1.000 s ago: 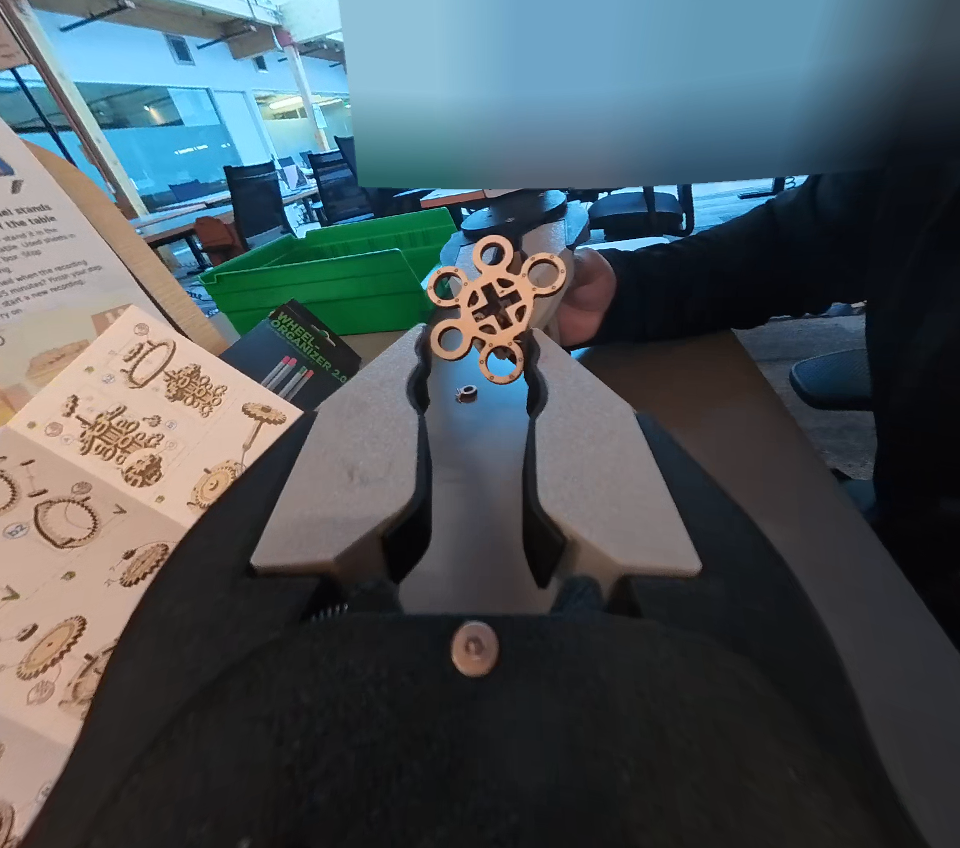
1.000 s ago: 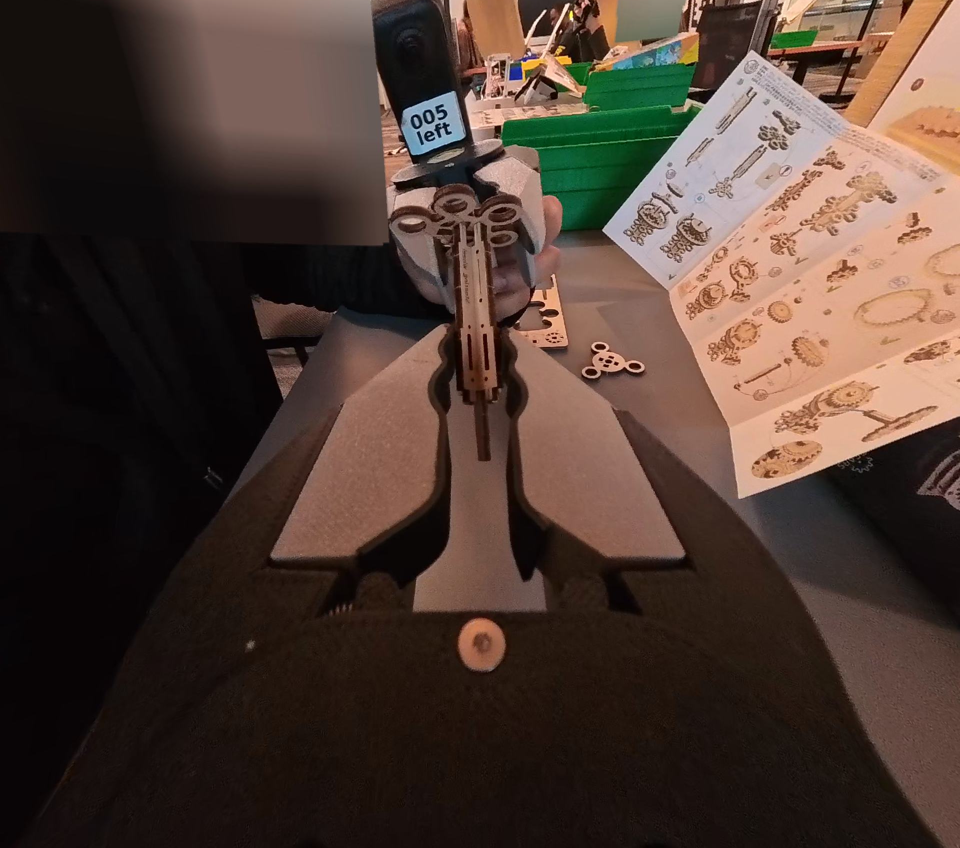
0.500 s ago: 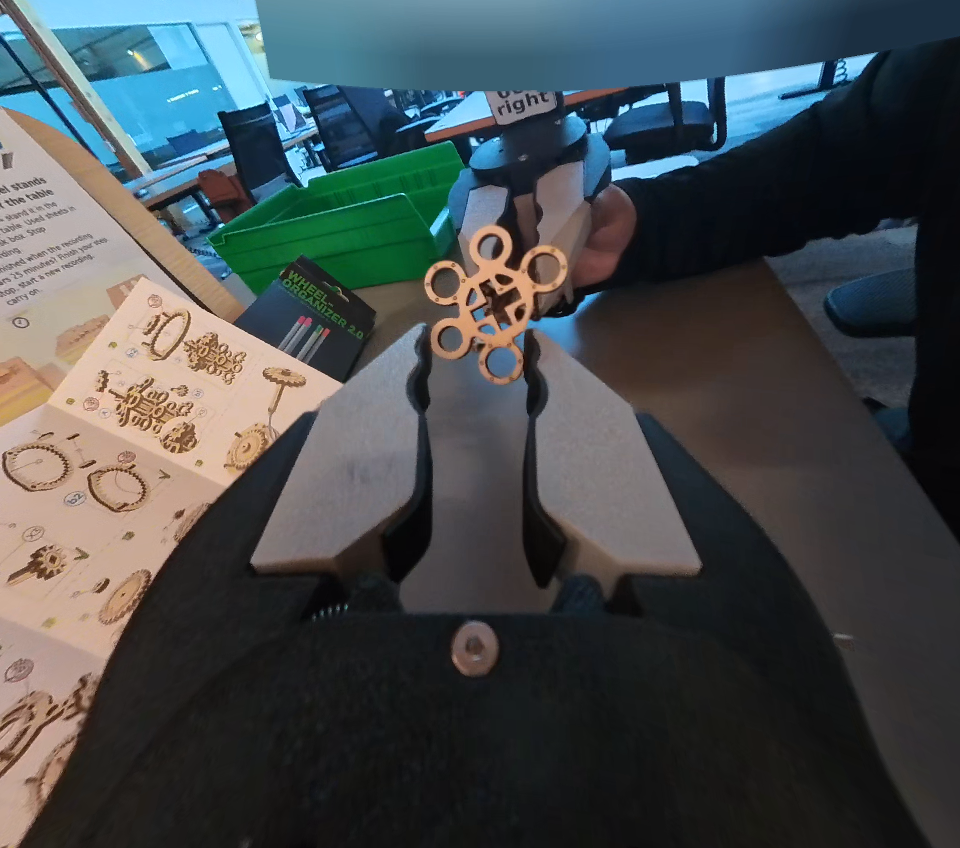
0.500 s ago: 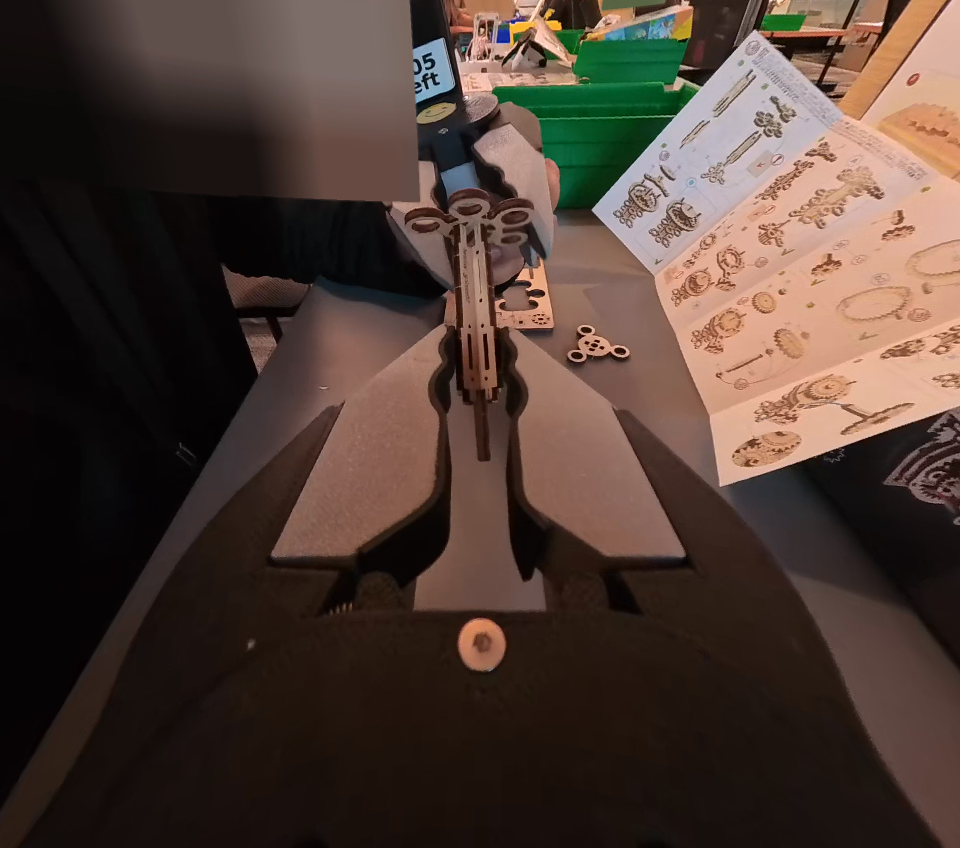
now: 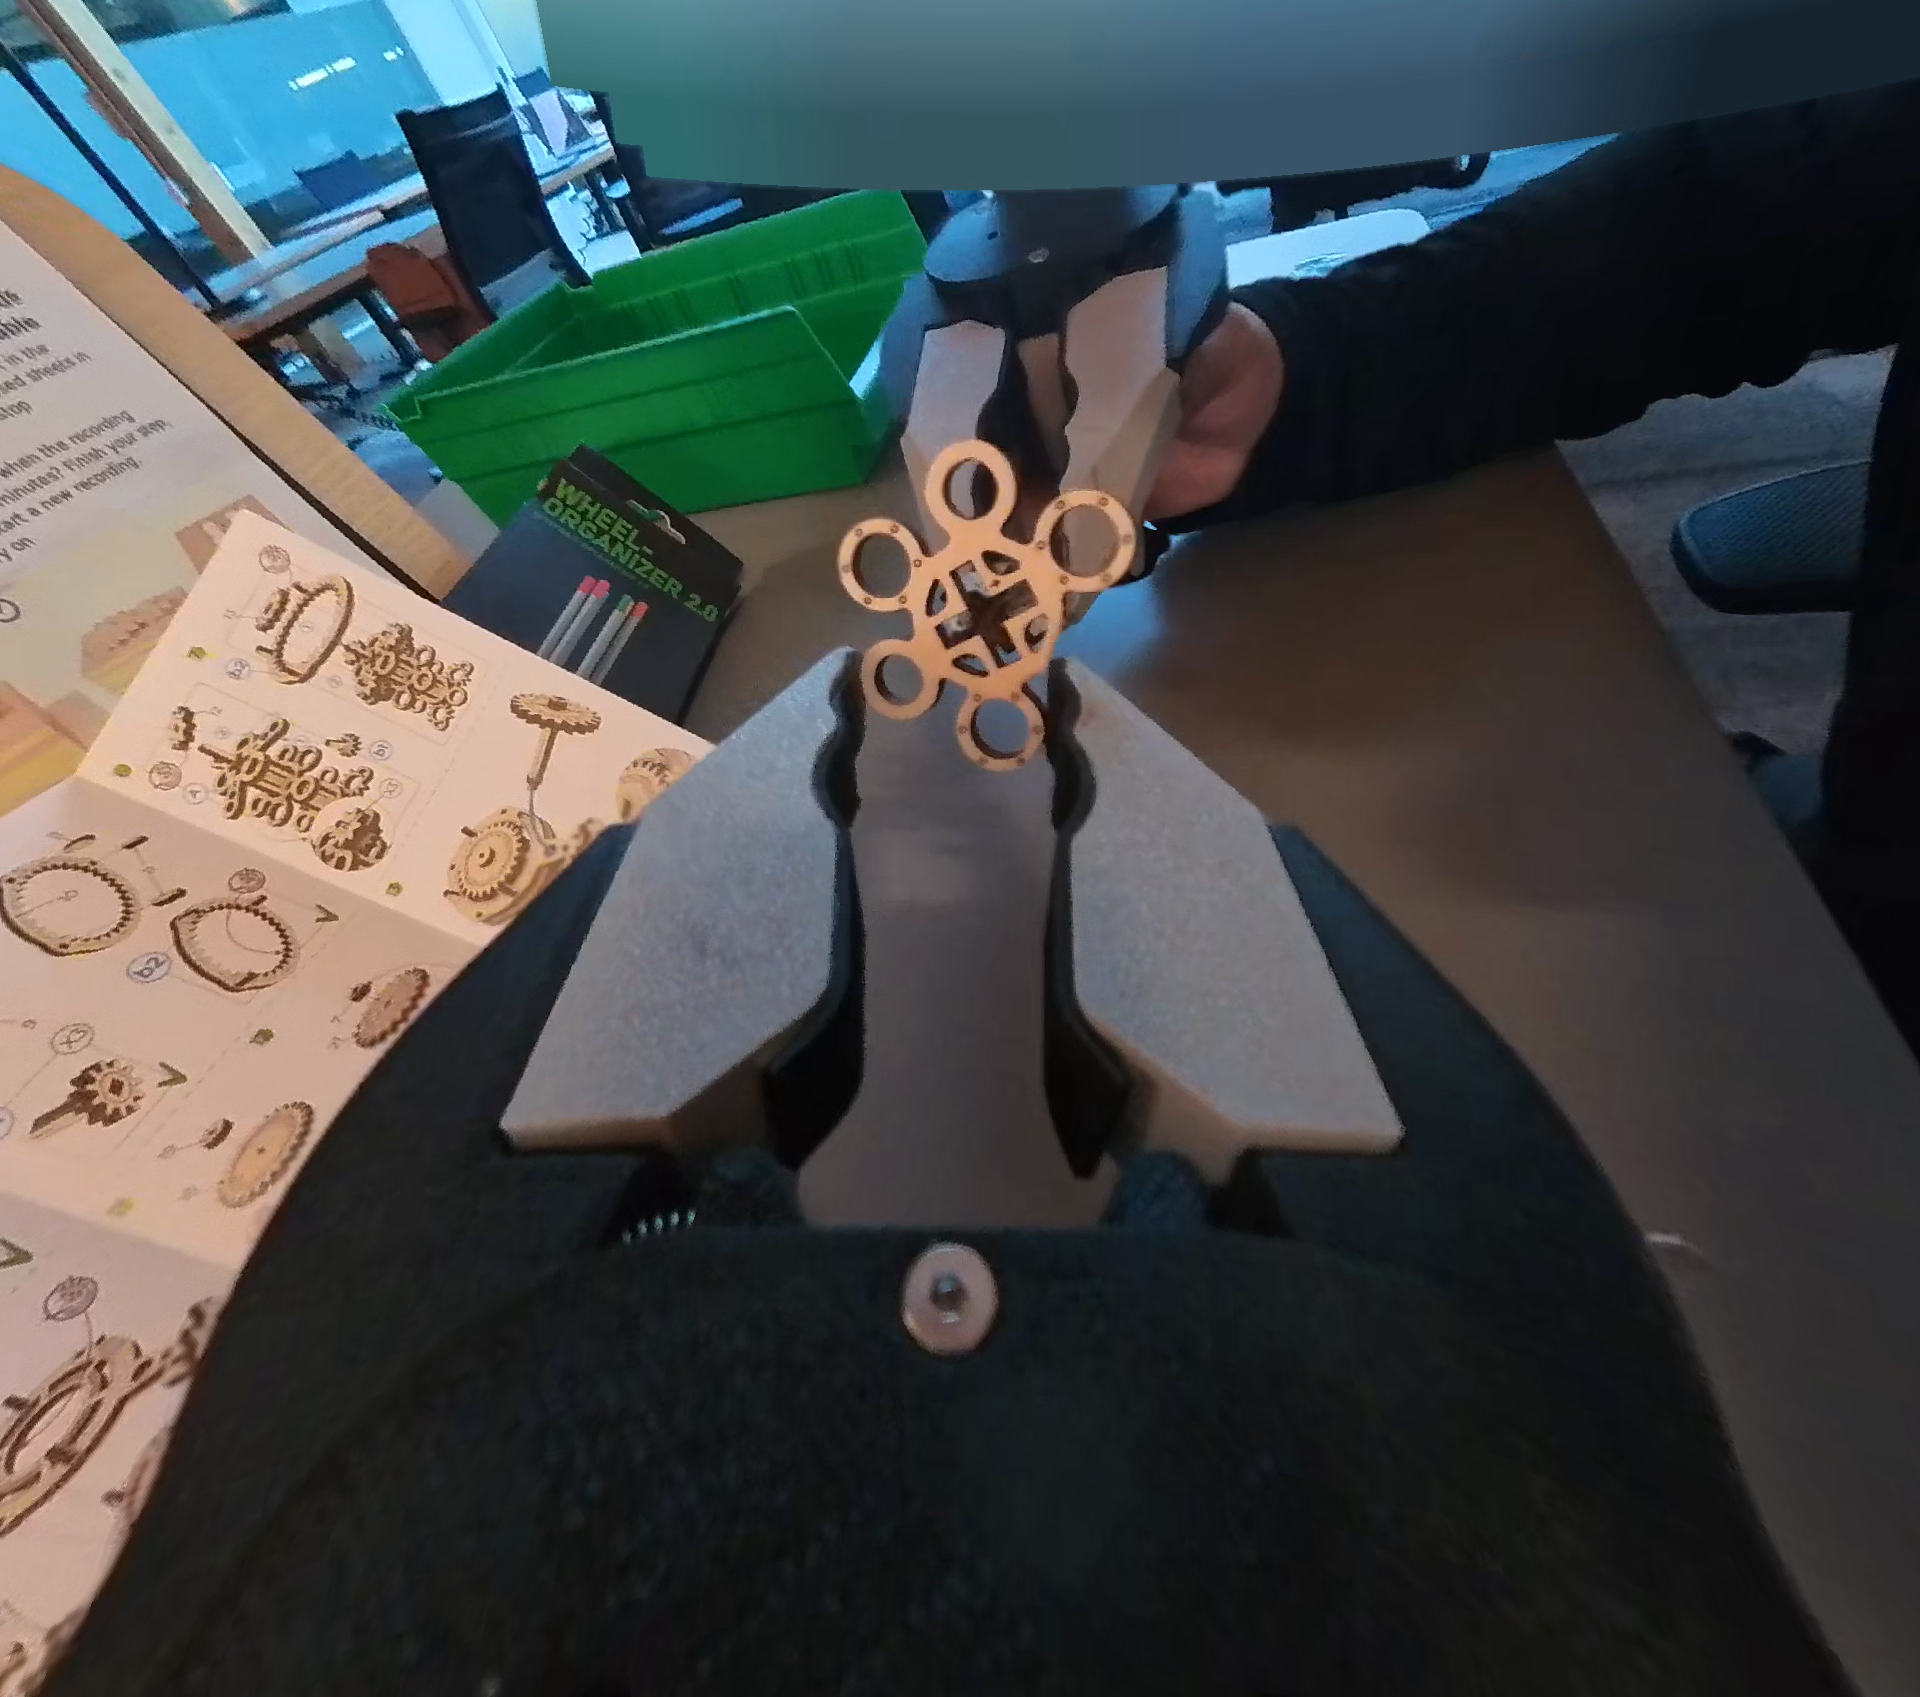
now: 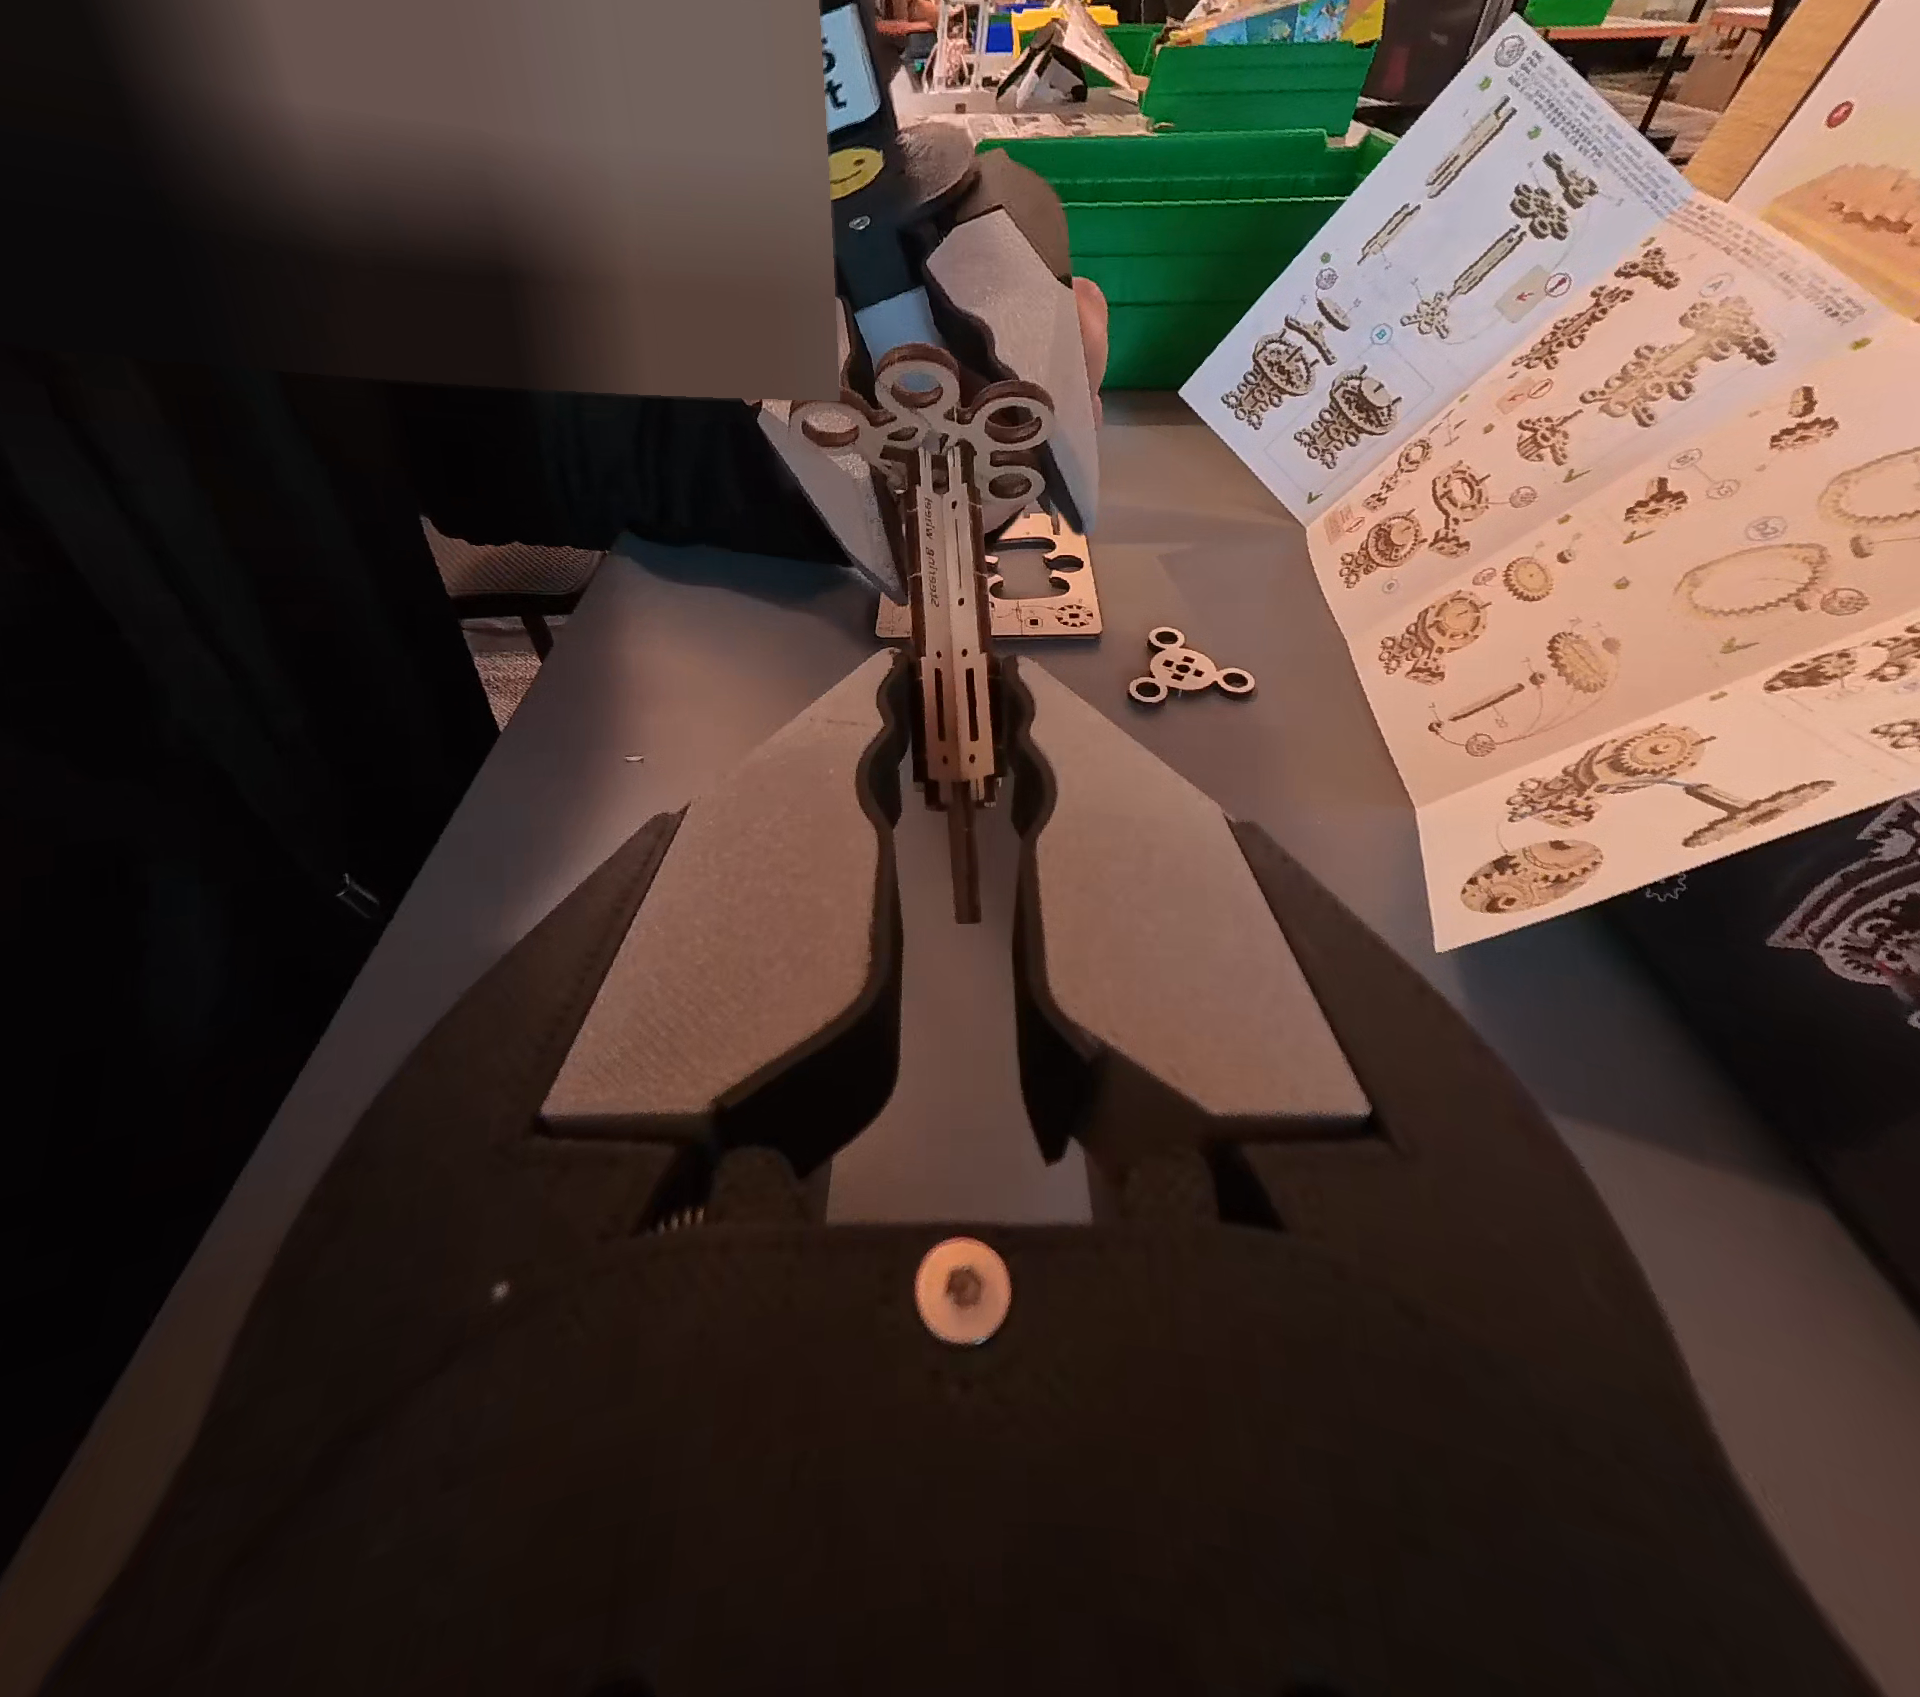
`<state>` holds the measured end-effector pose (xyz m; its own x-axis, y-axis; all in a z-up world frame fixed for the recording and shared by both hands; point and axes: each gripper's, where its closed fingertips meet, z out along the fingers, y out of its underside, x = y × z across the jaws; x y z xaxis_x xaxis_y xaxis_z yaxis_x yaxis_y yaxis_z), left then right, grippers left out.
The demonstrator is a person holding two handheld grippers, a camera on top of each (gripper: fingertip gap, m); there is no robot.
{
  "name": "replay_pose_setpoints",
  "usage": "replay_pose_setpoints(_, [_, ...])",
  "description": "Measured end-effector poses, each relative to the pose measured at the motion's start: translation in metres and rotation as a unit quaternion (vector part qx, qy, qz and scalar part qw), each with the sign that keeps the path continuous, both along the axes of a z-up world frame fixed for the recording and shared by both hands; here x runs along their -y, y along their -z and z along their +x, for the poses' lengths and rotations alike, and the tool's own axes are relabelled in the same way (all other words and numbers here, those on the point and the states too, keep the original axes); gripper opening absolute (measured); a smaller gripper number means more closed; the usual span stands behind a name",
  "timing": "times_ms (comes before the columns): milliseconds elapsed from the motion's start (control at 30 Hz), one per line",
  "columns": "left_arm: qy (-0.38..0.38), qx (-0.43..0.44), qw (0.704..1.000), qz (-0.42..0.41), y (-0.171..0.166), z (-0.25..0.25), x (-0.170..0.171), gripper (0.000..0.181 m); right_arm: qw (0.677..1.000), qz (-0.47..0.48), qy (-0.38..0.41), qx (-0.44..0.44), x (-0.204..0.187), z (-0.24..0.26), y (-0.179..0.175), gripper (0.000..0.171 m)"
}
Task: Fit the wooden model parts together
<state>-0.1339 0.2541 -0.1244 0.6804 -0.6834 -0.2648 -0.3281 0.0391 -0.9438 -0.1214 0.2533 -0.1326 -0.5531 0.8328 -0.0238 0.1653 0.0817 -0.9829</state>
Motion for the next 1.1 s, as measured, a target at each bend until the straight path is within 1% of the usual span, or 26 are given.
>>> replay_pose_setpoints(133, [-0.004, -0.017, 0.999, -0.034, 0.002, -0.001, 0.001, 0.032, 1.0, 0.0, 0.0, 0.004, 0.0, -0.001, 0.002, 0.013])
replay_pose_setpoints(267, [-0.024, -0.098, 0.994, -0.036, 0.01, -0.007, -0.001, 0.033, 1.0, 0.002, 0.001, 0.007, -0.001, -0.002, 0.006, 0.013])
replay_pose_setpoints(367, [-0.025, -0.12, 0.992, -0.041, 0.009, -0.005, -0.001, 0.033, 1.0, 0.001, -0.005, 0.005, 0.001, -0.002, 0.006, 0.013])
replay_pose_setpoints(433, [-0.026, -0.113, 0.992, -0.05, 0.009, -0.005, -0.001, 0.032, 1.0, 0.007, 0.0, -0.002, 0.0, -0.003, 0.004, 0.013])
replay_pose_setpoints(600, [-0.03, -0.064, 0.994, -0.086, 0.007, -0.008, -0.003, 0.032, 0.999, 0.027, 0.018, -0.022, -0.001, -0.004, -0.002, 0.013])
replay_pose_setpoints(800, [-0.056, -0.088, 0.989, -0.106, 0.015, -0.012, -0.006, 0.032, 0.993, 0.1, 0.05, -0.02, -0.003, -0.007, 0.007, 0.013])
replay_pose_setpoints(900, [-0.069, -0.099, 0.986, -0.113, 0.018, -0.013, -0.007, 0.032, 0.993, 0.104, 0.057, -0.02, -0.005, -0.007, 0.007, 0.013])
replay_pose_setpoints(1100, [-0.084, -0.078, 0.983, -0.144, 0.021, -0.015, -0.008, 0.032, 0.989, 0.122, 0.08, -0.029, -0.01, -0.01, 0.007, 0.013])
